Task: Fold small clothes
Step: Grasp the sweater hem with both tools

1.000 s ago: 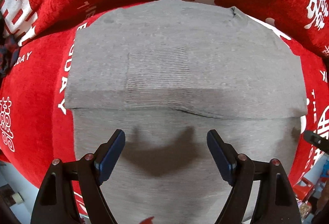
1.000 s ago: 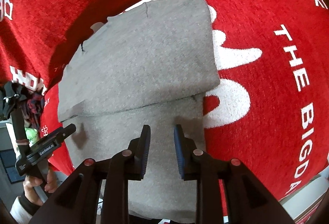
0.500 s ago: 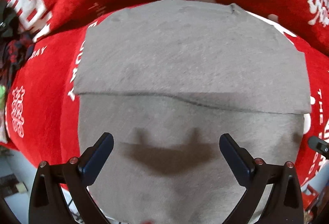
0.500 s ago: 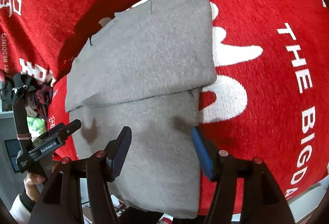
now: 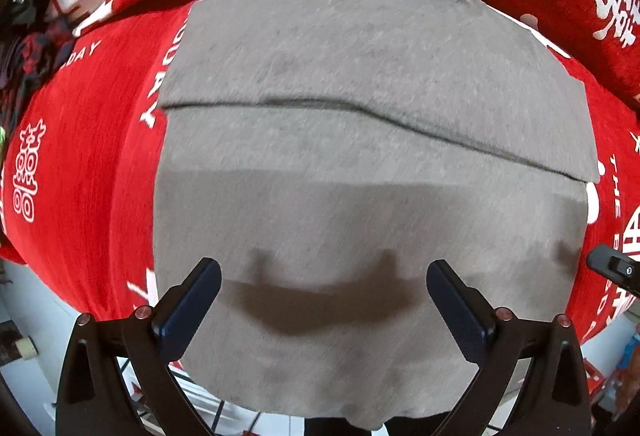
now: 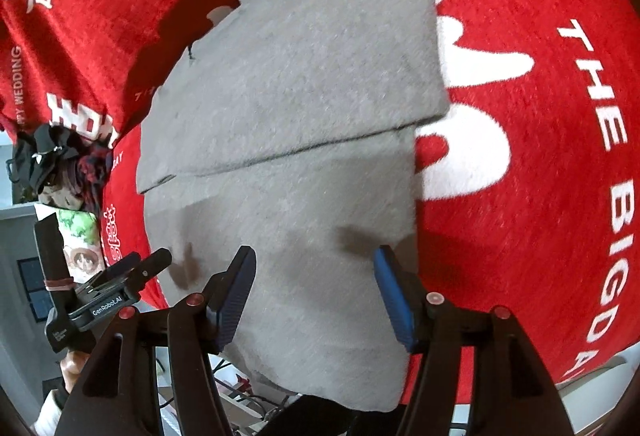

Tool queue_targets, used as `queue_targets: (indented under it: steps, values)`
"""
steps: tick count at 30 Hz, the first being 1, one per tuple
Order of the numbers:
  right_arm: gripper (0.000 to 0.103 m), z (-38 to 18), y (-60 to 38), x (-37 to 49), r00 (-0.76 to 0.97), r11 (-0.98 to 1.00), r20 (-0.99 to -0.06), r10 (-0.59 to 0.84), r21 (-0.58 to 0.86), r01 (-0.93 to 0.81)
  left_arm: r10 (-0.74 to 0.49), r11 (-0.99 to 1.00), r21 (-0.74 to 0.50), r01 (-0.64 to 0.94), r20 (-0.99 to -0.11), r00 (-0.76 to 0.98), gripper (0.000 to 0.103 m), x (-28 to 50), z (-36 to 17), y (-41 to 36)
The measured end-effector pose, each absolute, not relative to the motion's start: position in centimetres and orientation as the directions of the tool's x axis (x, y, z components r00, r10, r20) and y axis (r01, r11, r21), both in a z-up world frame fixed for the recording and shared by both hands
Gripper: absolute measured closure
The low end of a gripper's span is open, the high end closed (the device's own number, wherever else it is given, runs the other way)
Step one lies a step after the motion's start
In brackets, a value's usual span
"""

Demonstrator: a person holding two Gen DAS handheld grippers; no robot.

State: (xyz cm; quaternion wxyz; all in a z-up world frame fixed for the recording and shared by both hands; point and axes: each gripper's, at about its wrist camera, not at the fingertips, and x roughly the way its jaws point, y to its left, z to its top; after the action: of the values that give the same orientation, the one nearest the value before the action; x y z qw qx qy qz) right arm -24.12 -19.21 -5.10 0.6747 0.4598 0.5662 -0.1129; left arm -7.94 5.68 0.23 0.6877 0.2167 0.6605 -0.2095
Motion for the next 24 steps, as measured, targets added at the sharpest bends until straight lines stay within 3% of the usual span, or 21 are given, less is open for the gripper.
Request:
queue_targets:
  steps: [10,19,24]
  values:
    - [0.038,-5.5,-13.1,-27.4,0.328,0.529,-0.850,0.412,0.517,0.673,-0.011,0.829,-0.004,0.559,-1.000,0.009,0.000,-11.0,-0.3,14.1]
    - [0.038,-7.6,-7.9,-33.9,0.264,0.529,-0.842,0.470,0.508,0.680,-0.074,0.873,-0.118,0.472,-0.991,-0.111,0.000,-13.4,-3.1,24.4]
    - [0.038,-10.7,-5.5,-37.0,0.177,0.553,-0.856,0.486,0.458,0.695,-0.118,0.876,-0.202,0.438,-0.970,-0.211,0.000,-14.7,-6.3,26.2]
